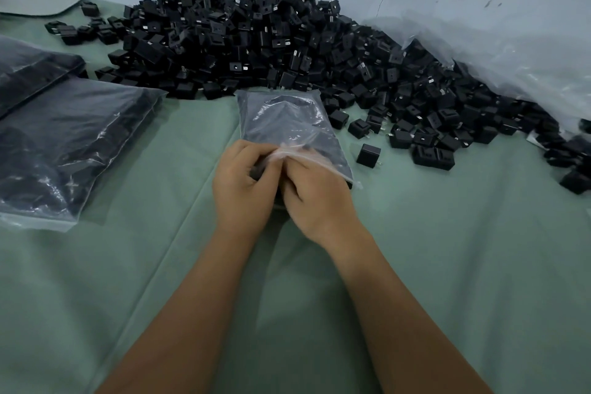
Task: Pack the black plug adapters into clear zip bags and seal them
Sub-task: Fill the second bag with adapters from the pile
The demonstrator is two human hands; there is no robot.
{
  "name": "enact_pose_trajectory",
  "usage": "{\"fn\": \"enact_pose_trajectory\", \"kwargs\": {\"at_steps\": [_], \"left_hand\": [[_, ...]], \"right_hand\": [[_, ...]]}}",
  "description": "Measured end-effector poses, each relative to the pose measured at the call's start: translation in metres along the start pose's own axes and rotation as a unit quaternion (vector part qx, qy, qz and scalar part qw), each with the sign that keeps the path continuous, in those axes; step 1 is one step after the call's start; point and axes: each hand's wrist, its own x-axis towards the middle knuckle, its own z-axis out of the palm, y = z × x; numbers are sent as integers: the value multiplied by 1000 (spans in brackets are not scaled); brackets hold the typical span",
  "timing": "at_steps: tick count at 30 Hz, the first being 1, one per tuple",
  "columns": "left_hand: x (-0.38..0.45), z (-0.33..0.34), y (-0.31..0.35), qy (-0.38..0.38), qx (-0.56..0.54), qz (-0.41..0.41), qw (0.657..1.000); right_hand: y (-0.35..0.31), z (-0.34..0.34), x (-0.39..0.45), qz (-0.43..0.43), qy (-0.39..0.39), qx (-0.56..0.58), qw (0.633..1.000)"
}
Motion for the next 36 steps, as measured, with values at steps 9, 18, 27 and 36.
{"fn": "enact_pose_trajectory", "kwargs": {"at_steps": [9,18,27,36], "left_hand": [[0,-2,1,-17,-49,-132,990],[2,-2,0,-43,-47,-181,981],[3,-2,-2,-45,-56,-184,980],[3,-1,-2,-46,-58,-185,980]], "right_hand": [[47,-16,-13,167,363,94,912],[84,-7,-14,309,58,-85,945],[76,-14,-18,367,215,-51,904],[79,-12,-19,398,193,24,896]]}}
